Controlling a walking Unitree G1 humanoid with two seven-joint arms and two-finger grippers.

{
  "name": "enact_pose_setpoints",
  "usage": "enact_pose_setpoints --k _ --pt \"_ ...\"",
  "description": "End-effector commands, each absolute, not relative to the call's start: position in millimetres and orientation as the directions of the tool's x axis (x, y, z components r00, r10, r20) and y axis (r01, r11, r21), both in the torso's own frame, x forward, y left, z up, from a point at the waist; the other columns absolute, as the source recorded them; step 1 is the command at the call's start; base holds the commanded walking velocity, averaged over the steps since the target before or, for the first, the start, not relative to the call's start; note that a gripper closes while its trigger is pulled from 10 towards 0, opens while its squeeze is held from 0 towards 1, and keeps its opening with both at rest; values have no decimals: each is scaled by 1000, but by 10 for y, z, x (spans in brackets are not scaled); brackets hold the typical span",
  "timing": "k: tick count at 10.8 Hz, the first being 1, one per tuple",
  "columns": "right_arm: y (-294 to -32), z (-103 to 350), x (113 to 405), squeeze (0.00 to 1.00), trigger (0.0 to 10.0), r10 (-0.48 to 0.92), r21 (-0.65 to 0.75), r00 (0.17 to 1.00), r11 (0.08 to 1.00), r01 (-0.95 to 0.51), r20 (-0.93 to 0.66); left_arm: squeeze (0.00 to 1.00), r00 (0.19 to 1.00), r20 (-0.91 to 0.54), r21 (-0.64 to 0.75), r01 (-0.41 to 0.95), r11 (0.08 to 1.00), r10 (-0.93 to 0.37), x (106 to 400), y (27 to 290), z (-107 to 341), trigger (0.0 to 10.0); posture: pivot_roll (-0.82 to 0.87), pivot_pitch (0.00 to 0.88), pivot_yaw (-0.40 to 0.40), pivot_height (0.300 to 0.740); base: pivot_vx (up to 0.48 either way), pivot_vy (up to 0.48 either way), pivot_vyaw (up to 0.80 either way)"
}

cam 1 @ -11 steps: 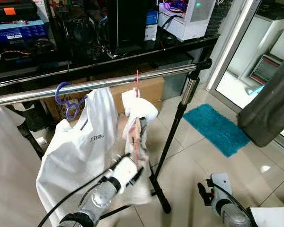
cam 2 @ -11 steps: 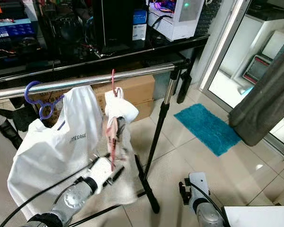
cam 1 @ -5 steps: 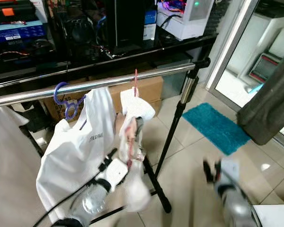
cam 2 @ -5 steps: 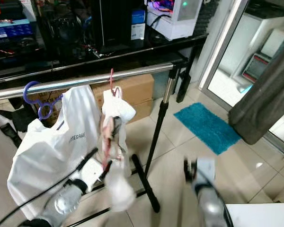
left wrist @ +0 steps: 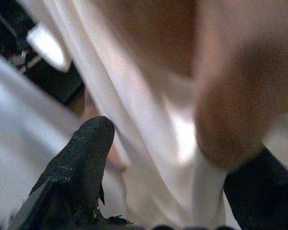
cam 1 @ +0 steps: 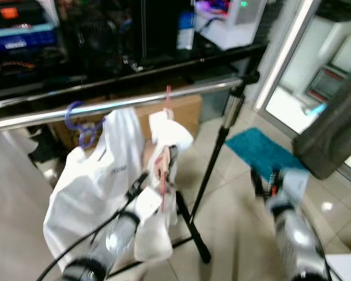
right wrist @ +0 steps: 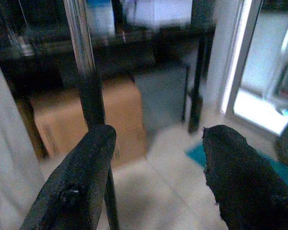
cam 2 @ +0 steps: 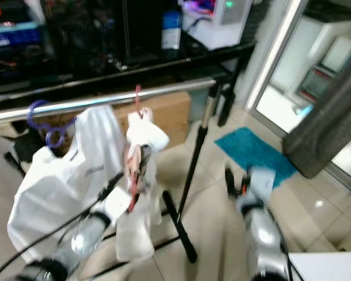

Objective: Hang hanger

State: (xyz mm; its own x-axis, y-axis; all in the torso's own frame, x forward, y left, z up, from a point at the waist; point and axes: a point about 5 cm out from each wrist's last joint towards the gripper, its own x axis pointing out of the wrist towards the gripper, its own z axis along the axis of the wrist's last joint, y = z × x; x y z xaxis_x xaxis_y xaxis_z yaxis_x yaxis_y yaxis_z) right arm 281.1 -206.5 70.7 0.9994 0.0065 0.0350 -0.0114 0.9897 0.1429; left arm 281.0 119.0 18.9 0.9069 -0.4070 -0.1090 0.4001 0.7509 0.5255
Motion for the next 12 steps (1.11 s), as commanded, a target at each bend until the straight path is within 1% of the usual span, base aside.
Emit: enact_pose_setpoints --k 1,2,3,4,5,6,9,11,12 --pt "-2045 817 2821 0 10000 24 194 997 980 -38 72 0 883 -149 530 451 718 -445 2772 1122 138 10000 78 51 -43 740 0 0 0" --pt "-1898 1048 2815 0 10000 132 237 979 957 -167 158 0 855 -176 539 499 679 -488 2747 1022 110 10000 67 47 -39 740 0 0 0" --pt "-1781 1166 2756 0 10000 209 264 961 931 -253 182 0 838 -184 527 526 667 -514 2711 946 87 10000 63 46 -37 740 0 0 0" --pt "-1752 1188 2742 0 10000 226 271 956 924 -270 185 0 835 -186 524 530 666 -518 2703 931 81 10000 58 45 -37 740 0 0 0" --pt "-1594 1311 2689 0 10000 319 296 926 882 -367 200 0 830 -191 515 539 667 -523 2683 902 66 10000 56 45 -36 740 0 0 0" --pt "-1493 1372 2673 0 10000 378 307 903 852 -425 202 0 827 -195 517 543 661 -527 2674 902 59 10000 60 46 -38 740 0 0 0" --pt "-1310 1555 2722 0 10000 482 316 859 798 -513 176 0 830 -190 533 536 655 -524 2682 938 67 10000 82 46 -39 740 0 0 0" --pt "-1156 1572 2683 0 10000 589 304 797 741 -598 131 0 847 -189 446 525 725 -496 2700 946 72 10000 93 39 -43 740 0 0 0" --pt "-1098 1532 2680 0 10000 620 294 779 730 -617 95 0 847 -189 453 524 722 -496 2703 946 74 10000 97 36 -45 740 0 0 0"
